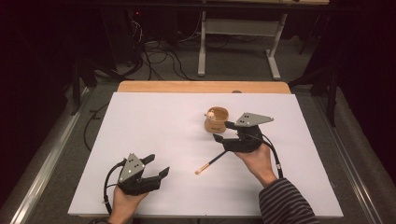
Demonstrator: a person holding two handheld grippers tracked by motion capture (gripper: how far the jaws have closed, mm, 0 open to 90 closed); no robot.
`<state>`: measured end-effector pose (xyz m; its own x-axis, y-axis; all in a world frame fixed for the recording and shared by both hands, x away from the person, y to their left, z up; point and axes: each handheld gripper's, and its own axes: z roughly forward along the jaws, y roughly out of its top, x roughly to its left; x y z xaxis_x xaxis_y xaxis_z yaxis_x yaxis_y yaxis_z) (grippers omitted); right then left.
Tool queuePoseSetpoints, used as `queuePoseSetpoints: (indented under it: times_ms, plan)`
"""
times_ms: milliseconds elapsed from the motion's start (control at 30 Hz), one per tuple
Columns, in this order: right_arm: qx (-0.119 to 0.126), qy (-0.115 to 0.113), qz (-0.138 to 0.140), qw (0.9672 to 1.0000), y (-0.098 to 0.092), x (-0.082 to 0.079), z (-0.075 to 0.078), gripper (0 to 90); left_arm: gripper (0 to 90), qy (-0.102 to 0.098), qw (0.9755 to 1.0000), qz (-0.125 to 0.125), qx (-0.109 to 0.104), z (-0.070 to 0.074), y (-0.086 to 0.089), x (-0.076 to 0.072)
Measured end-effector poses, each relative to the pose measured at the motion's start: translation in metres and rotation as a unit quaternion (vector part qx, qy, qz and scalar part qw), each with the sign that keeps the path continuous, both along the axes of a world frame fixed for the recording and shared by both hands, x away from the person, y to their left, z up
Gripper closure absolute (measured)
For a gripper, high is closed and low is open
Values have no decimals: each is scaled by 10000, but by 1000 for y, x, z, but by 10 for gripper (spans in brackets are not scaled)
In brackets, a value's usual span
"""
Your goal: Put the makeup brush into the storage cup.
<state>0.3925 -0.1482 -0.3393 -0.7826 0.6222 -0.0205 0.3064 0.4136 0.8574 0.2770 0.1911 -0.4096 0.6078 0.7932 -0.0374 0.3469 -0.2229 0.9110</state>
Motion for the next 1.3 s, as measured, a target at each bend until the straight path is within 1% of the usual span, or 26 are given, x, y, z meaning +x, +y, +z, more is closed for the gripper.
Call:
queuePoseSetpoints:
  times_ms: [33,100,133,267,333,367,400,467,533,600,633,667,733,833,867,900,967,1000,1067,1100,1133,1167,1200,1233,1267,1300]
  plan:
    - [-77,-32,40,10000,-1,1,1,376,313,0,10000,-2,-5,0,0,0]
    - [-111,-18,47,9999,-1,1,1,376,313,0,10000,-6,-6,0,0,0]
    - [-213,-3,72,9997,0,1,3,377,313,3,10000,-8,-1,0,0,0]
    - [-312,83,120,9994,0,3,4,378,313,3,10000,-6,-2,0,0,0]
    - [-414,139,178,9989,1,4,5,378,313,0,10000,-2,-3,0,0,0]
    - [-517,211,227,9982,2,6,6,378,314,-11,10000,6,-3,0,0,0]
    - [-517,211,227,9982,2,6,6,378,314,-25,10000,7,-3,0,0,-1]
    - [-678,318,284,9968,5,7,6,378,316,-45,10000,3,-6,1,0,-1]
    - [-694,311,316,9966,7,8,6,378,316,-41,10000,5,-14,1,0,-1]
    - [-866,383,410,9947,10,10,7,379,316,-39,10000,2,-12,1,0,-1]
    - [-866,383,410,9947,10,10,7,379,316,-38,10000,0,-10,1,0,-1]
    - [-952,430,466,9934,12,11,7,380,316,-39,10000,-1,-12,1,0,-1]
    - [-968,469,479,9930,13,11,7,380,316,-37,10000,0,-17,1,0,-1]
    - [-1106,497,522,9912,15,13,7,381,316,-36,10000,1,-31,1,1,0]
    - [-1106,497,522,9912,15,13,7,381,316,-36,10000,1,-31,1,1,0]
    - [-1184,528,548,9900,15,13,7,383,316,-34,10000,-4,-31,1,1,0]
    - [-1204,539,561,9897,16,14,7,383,316,-34,10000,-3,-32,0,0,0]
    - [-1265,587,577,9885,16,14,7,383,316,-32,10000,-3,-32,0,0,0]
    - [-1373,596,621,9868,17,15,6,383,316,-27,10000,-1,-36,0,0,0]
    - [-1373,596,621,9868,17,15,6,383,316,-23,10000,2,-41,0,0,0]
    - [-1458,634,682,9849,17,17,6,385,315,-21,10000,0,-42,0,0,0]
    - [-1497,652,693,9841,17,17,6,387,315,-20,10000,2,-41,0,0,0]
    - [-1497,652,693,9841,17,17,6,387,315,-20,10000,2,-41,0,0,0]
    - [-1563,658,738,9827,18,18,6,389,315,-18,10000,3,-42,0,0,0]
    - [-1618,705,704,9818,19,18,7,390,314,-18,10000,3,-42,0,0,0]
    - [-1653,691,735,9811,20,19,6,390,314,-17,10000,3,-41,0,0,0]
